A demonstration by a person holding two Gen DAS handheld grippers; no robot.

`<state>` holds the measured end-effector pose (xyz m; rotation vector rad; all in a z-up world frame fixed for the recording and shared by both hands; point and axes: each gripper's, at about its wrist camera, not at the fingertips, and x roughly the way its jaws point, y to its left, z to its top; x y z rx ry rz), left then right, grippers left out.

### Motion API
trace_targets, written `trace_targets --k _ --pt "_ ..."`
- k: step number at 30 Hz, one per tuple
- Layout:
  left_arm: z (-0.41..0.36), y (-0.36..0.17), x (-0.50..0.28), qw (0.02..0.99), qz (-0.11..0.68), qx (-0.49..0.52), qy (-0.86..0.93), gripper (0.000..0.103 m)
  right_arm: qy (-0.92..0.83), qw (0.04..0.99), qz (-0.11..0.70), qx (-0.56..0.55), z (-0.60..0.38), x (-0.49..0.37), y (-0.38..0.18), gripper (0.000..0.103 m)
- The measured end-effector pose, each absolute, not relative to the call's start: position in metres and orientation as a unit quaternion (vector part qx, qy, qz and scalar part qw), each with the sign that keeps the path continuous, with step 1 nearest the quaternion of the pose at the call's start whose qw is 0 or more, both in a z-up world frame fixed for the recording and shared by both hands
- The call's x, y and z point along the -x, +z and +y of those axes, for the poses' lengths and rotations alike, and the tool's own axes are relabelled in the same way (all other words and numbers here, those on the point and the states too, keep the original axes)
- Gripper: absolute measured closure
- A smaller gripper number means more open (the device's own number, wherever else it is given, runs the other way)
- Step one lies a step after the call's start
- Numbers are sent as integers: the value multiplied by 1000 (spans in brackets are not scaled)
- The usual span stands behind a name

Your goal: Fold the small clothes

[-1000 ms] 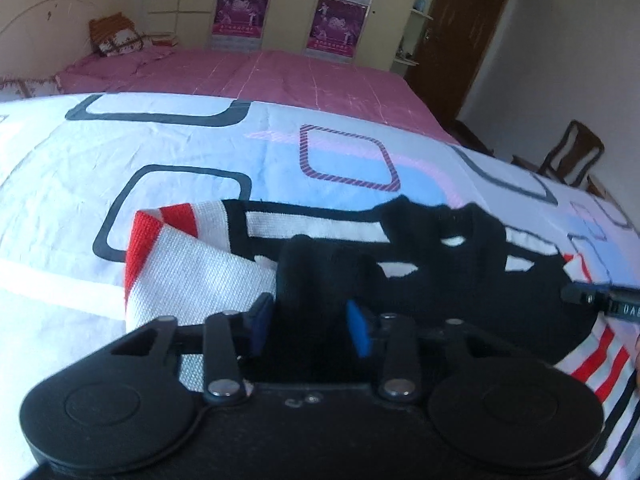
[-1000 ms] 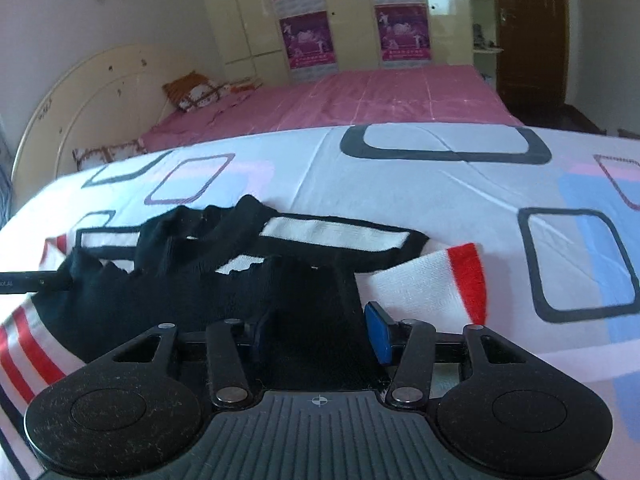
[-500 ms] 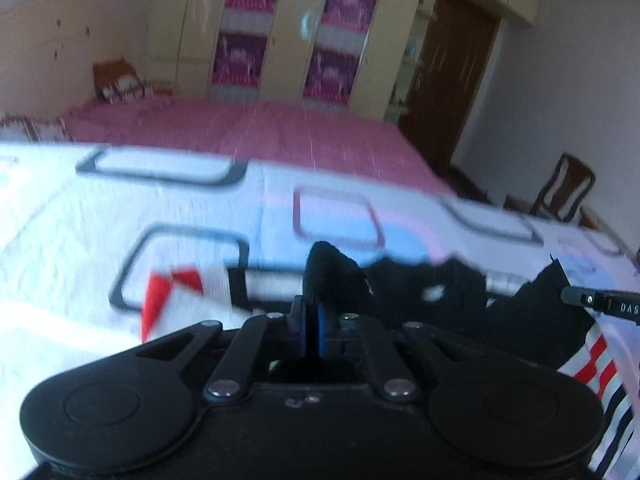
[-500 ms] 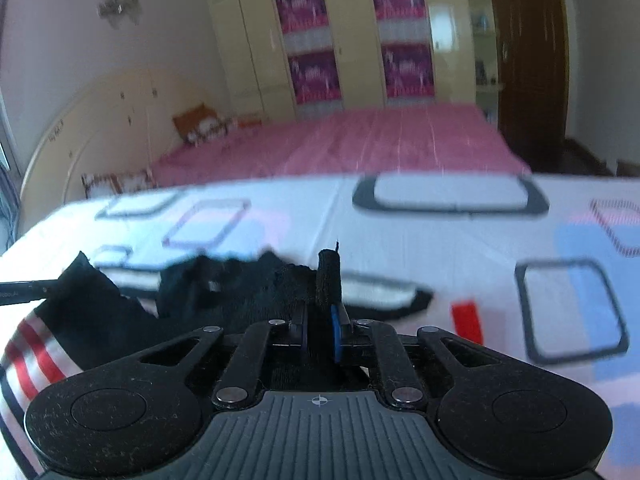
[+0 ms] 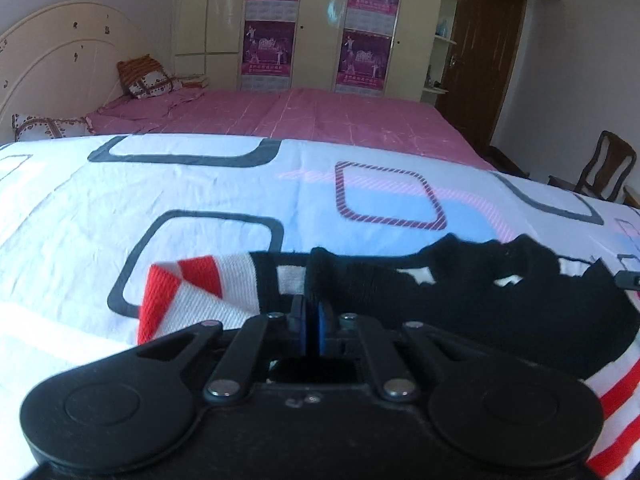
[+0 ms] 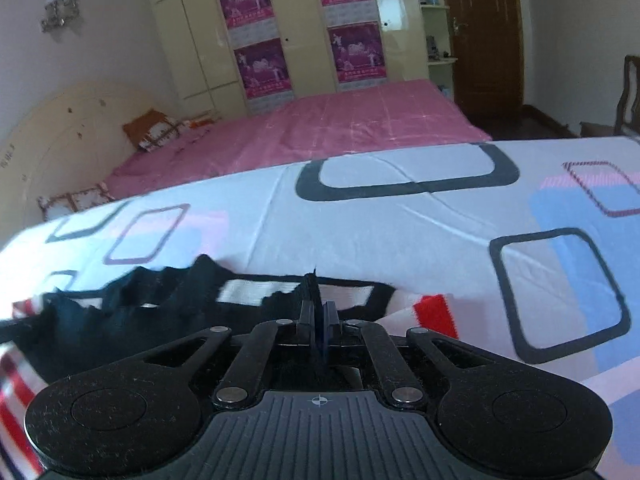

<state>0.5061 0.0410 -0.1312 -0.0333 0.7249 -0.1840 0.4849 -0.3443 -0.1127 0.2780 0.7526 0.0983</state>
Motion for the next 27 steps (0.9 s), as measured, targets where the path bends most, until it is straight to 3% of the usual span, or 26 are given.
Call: trace_targets --k 3,4,9,17,22,27 --pt "43 -129 -506 929 359 16 -89 89 50 923 360 -128 -347 -483 -107 101" --pt "43 -127 -506 929 359 19 -86 80 50 925 357 -122 -348 -482 -105 101" --pt "53 -114 -493 936 340 38 -82 67 52 930 347 -113 -343 -476 -103 101" --pt "37 -92 -458 946 297 16 -133 66 68 915 380 -117 -335 -479 -120 98" --pt "23 -119 -471 928 341 2 -149 66 63 916 388 -84 -327 -480 -127 98" --pt "32 -133 -479 928 350 10 -124 73 44 920 386 -47 -324 -482 -132 102"
